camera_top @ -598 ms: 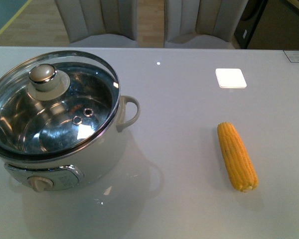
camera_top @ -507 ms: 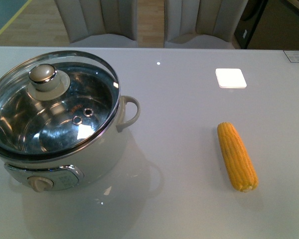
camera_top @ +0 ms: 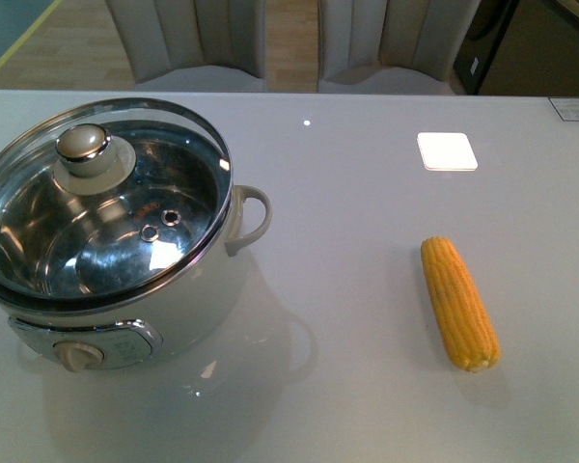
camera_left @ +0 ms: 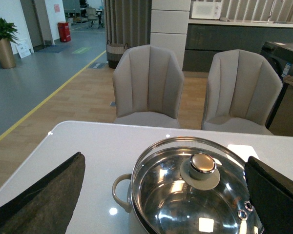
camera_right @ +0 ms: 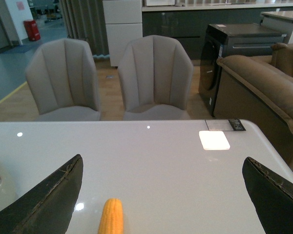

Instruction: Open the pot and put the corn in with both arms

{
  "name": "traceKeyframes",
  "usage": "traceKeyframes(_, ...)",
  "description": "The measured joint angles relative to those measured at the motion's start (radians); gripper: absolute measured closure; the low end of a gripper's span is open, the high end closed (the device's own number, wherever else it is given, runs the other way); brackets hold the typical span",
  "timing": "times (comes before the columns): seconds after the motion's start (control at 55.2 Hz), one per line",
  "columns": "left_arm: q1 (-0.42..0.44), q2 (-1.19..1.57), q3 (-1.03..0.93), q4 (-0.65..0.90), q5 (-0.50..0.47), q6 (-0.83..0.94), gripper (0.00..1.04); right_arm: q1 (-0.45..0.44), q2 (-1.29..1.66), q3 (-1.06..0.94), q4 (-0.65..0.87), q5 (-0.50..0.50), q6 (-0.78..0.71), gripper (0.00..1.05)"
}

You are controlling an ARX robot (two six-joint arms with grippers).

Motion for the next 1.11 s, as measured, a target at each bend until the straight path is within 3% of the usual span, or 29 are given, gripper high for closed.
traceKeyframes(0.254, 0.0, 0.0, 0.0, 0.0, 0.0, 0.0, 0.07, 0.0, 0.0, 0.0, 0.0, 0.0, 0.0, 0.09)
traceKeyframes(0.29, -0.01, 0.015, 0.01, -0.034, -0.041, -0.018, 0.07, 0.0, 0.0, 0.0, 0.0, 0.0, 0.0, 0.09)
traceKeyframes(0.344, -0.061, 0.119, 0.087, -0.226, -0.205, -0.091, 0.07, 0.0, 0.0, 0.0, 0.0, 0.0, 0.0, 0.09)
traceKeyframes(0.38, -0.069, 0.171, 0.114, -0.298, -0.251, -0.114, 0.07, 0.0, -0.001, 0.0, 0.0, 0.0, 0.0, 0.09)
traceKeyframes(0.525, -0.082, 0.283, 0.131, -0.365, -0.285, -0.178, 0.07, 0.0, -0.001, 0.0, 0.0, 0.0, 0.0, 0.09)
traceKeyframes(0.688, -0.1, 0.456, 0.164, -0.189, -0.262, -0.169, 0.07, 0.0, -0.001, 0.0, 0.0, 0.0, 0.0, 0.09)
traceKeyframes(0.924, -0.116, 0.943, 0.268, 0.286, -0.179, -0.085, 0.07, 0.0, -0.001, 0.0, 0.0, 0.0, 0.0, 0.09)
traceKeyframes(1.105, -0.135, 1.329, 0.38, 0.617, -0.167, -0.012, 0.07, 0.0, -0.001, 0.0, 0.0, 0.0, 0.0, 0.09)
